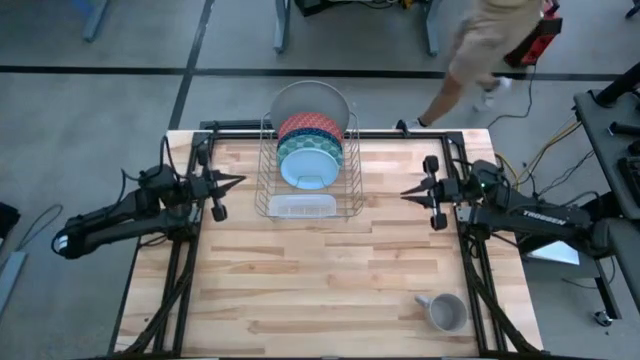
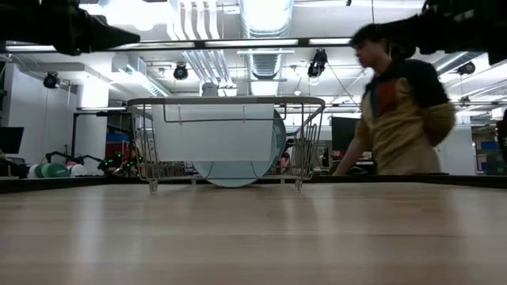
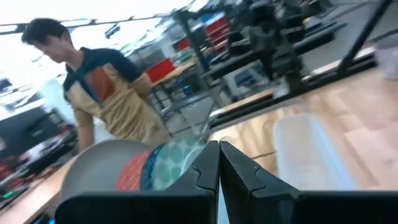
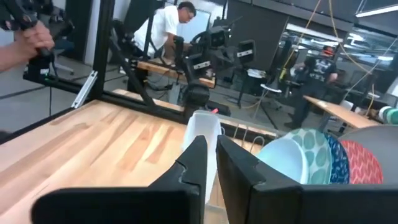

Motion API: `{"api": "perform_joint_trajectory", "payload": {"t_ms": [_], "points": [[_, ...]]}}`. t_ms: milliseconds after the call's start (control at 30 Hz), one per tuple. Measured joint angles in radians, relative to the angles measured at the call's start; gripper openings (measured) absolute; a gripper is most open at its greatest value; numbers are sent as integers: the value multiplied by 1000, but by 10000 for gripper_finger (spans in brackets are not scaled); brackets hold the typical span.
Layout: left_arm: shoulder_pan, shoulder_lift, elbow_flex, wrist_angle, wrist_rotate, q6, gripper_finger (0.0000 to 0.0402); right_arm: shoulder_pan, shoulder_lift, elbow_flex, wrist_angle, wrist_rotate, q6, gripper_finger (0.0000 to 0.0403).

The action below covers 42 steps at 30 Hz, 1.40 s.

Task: Sort dishes
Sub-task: Return to Home Position

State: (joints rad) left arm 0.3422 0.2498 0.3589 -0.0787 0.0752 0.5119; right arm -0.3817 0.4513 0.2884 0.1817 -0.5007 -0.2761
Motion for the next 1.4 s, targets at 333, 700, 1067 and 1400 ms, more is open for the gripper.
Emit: {"api": "perform_joint_trajectory", "payload": {"t_ms": [333,700,1067,1400], "points": [[1,-25,-126,137,-458,18,0,0,-183,-210,102,-50,67,1],[157,87,-231,509,-831,278,0,0,-329,-280,54,-53,138,1],[709,213,-226,651,-490,238,0,0,-318,-280,37,-49,95,1],[816,206,-229,690,-452,47,0,-1,-303,-278,35,-47,163,3]]}}
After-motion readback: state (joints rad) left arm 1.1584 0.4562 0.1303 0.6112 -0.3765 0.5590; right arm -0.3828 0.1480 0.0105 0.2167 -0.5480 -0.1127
